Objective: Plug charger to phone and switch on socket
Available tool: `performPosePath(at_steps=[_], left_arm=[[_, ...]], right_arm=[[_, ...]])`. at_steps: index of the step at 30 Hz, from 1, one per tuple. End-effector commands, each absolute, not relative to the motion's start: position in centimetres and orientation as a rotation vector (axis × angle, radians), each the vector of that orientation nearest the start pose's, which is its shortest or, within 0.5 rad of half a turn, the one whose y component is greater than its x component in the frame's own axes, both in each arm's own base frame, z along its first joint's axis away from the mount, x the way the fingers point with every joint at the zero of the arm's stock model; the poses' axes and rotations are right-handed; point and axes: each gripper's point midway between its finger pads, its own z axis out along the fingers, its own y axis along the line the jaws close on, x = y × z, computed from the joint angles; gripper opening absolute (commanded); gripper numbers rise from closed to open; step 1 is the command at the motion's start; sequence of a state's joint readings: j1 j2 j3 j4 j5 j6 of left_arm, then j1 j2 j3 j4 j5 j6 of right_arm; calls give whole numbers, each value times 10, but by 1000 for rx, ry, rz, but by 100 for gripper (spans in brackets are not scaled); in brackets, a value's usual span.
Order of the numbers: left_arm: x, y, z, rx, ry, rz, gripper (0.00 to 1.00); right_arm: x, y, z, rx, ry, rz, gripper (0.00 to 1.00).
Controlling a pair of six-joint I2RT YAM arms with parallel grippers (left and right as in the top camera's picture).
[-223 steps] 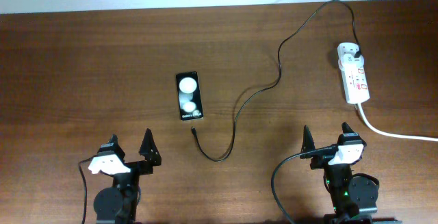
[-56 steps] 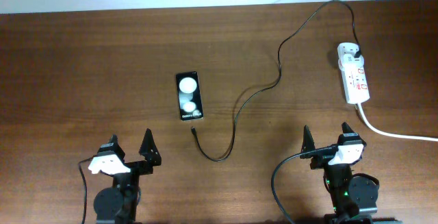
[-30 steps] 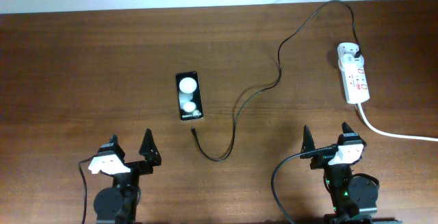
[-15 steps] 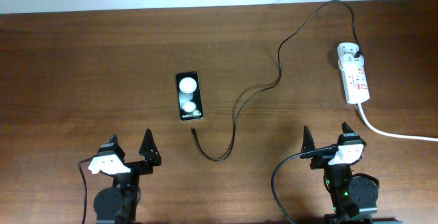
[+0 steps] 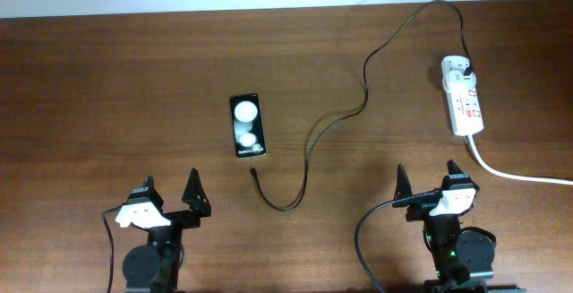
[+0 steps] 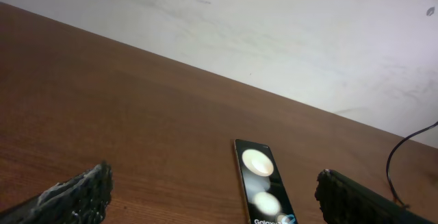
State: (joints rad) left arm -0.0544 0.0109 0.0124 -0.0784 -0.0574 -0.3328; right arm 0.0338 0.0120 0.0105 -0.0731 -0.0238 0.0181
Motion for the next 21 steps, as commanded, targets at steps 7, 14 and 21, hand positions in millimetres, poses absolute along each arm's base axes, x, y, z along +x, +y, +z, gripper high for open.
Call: performPosePath(at_steps=[7,14,21], left_arm=[[246,-3,157,-264,1633,-231,99],[246,-3,157,-264,1633,-231,99],[246,-2,157,-269,1632,-224,99]], right_arm=[[246,13,156,-37,1649,59,99],[246,13,156,-37,1649,59,99],[246,13,156,-37,1649,59,99]])
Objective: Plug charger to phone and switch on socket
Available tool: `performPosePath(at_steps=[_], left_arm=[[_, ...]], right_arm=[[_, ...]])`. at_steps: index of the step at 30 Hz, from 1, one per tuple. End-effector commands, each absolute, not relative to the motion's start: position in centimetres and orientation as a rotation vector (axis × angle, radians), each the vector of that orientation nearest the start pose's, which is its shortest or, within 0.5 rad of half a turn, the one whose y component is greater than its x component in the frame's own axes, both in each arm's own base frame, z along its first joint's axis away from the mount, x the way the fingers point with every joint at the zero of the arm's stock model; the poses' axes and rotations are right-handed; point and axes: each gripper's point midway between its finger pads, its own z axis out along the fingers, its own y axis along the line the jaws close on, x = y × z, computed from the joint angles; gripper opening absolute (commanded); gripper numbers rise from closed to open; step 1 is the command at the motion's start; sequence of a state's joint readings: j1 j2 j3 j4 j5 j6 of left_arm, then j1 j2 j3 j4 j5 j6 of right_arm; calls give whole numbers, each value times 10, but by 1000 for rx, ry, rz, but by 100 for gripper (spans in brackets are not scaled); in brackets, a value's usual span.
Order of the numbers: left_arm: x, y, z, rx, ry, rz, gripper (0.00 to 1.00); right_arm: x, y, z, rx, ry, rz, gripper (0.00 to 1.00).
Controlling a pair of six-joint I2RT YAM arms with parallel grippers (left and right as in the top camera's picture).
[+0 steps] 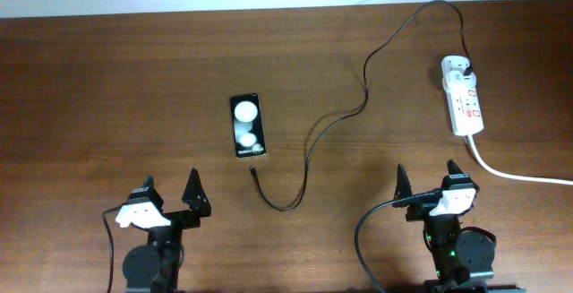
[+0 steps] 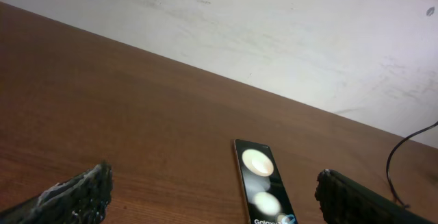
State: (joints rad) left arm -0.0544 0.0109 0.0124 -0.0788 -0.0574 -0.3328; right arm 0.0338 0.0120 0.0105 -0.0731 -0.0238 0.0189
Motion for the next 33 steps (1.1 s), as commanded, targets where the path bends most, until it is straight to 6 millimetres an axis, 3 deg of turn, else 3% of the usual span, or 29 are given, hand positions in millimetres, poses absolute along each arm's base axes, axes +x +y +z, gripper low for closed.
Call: performPosePath(at_steps=[1,30,32,33], left_arm=[[246,-2,157,-270,1632,-225,99],[246,-3,157,-264,1632,-232,99],[245,-3,165,-261,1617,-235,99],[242,-6,178,-248,1612,-248,99]], right_arm=[[246,13,156,-37,1649,59,99],[246,13,156,-37,1649,59,99],[246,13,156,-37,1649,59,99],[246,13,156,-37,1649,59,99]])
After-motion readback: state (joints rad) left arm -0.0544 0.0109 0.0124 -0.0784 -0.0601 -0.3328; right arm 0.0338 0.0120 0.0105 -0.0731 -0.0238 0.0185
